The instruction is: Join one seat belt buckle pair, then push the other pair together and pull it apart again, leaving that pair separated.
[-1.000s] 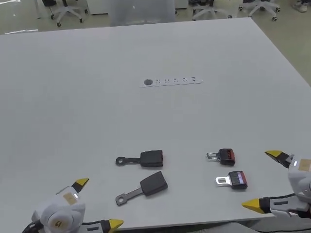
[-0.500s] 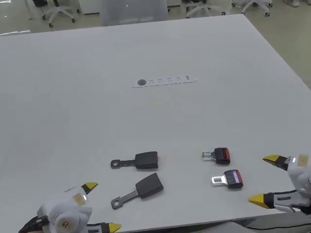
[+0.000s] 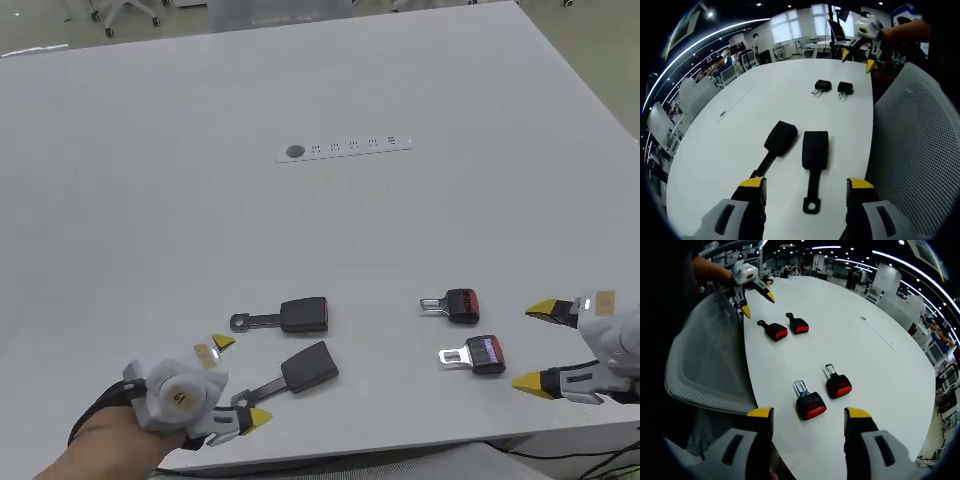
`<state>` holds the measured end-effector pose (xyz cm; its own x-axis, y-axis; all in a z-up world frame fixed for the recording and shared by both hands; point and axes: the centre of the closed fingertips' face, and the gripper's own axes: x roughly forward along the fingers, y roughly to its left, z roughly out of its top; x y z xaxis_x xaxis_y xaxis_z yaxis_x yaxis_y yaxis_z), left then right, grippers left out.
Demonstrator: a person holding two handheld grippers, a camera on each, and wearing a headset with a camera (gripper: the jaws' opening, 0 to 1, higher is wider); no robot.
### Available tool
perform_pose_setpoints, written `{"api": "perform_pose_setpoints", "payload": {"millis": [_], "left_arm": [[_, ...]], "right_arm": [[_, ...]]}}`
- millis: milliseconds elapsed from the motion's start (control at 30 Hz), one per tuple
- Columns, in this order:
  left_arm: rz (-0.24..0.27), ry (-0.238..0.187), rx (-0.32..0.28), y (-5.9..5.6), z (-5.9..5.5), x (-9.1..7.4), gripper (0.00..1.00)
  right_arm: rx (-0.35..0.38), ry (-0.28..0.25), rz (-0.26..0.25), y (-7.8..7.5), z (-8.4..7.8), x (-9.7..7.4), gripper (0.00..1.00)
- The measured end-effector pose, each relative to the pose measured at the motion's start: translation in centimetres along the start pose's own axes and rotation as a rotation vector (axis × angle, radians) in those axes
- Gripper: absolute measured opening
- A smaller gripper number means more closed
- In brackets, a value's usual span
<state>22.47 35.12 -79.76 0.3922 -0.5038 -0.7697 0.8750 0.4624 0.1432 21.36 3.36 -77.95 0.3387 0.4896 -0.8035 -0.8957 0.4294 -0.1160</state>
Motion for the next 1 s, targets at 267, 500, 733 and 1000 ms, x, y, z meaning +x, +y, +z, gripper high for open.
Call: {"api": "perform_pose_setpoints", "payload": {"millis": [267, 500, 733, 1000], "left_arm": [[-0.068, 0.070, 0.029, -0.8, 1.0, 3.6, 0.61], [-0.120, 0.124, 0.063, -1.5, 0.5, 5.9, 0.53], [-0.137, 0.144, 0.068, -1.9, 0.4, 7.4, 0.51], [-0.184, 0.159, 0.099, -2.6, 0.5, 8.1, 0.46]], "right_arm": [[-0.092, 0.056, 0.065, -0.2, -0.6, 2.4, 0.53], [-0.149, 0.086, 0.128, -0.2, -0.9, 4.4, 0.47], [-0.181, 0.121, 0.185, -0.4, -1.7, 6.1, 0.41], [-0.225, 0.189, 0.228, 0.6, -3.1, 7.2, 0.39]]}}
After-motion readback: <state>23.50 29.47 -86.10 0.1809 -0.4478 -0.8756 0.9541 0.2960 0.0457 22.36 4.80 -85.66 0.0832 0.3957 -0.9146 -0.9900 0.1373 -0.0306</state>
